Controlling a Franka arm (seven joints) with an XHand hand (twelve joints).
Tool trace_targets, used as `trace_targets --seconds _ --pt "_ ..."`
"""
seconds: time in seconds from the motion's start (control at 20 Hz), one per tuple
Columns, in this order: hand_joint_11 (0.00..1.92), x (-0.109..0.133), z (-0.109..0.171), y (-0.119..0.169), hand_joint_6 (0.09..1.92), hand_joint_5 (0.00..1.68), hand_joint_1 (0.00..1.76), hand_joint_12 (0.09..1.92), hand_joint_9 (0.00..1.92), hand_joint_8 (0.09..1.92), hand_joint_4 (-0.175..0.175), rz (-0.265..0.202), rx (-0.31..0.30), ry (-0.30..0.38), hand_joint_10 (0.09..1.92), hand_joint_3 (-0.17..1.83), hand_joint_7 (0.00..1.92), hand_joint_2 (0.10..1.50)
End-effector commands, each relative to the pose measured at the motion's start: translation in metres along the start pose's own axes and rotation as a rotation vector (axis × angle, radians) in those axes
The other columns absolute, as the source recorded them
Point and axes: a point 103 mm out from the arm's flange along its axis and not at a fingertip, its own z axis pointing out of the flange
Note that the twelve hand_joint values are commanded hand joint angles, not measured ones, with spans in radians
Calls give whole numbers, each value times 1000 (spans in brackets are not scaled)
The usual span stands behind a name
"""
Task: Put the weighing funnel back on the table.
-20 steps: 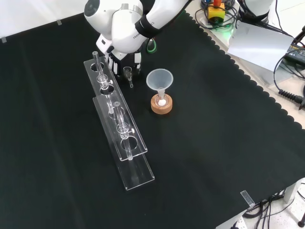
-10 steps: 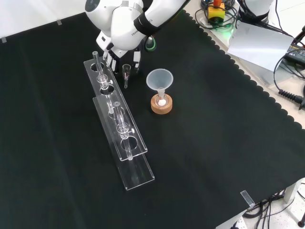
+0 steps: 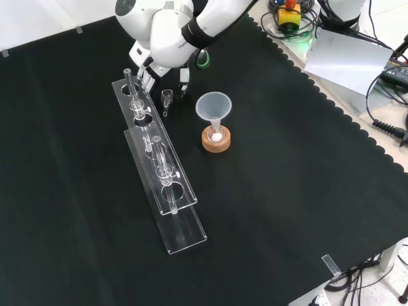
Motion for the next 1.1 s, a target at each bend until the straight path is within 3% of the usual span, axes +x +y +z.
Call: trace_targets --seconds 0.05,0.65,1.1 --pt "458 -3 -15 -10 543 370 798 1297 692 724 -40 6 -29 1 583 496 419 747" --pt "449 -10 -68 -66 431 390 788 1300 679 725 -40 51 -112 -20 593 514 410 734" --pt "447 1 -104 -110 422 401 780 1301 678 723 -39 70 -175 -42 592 514 409 733"
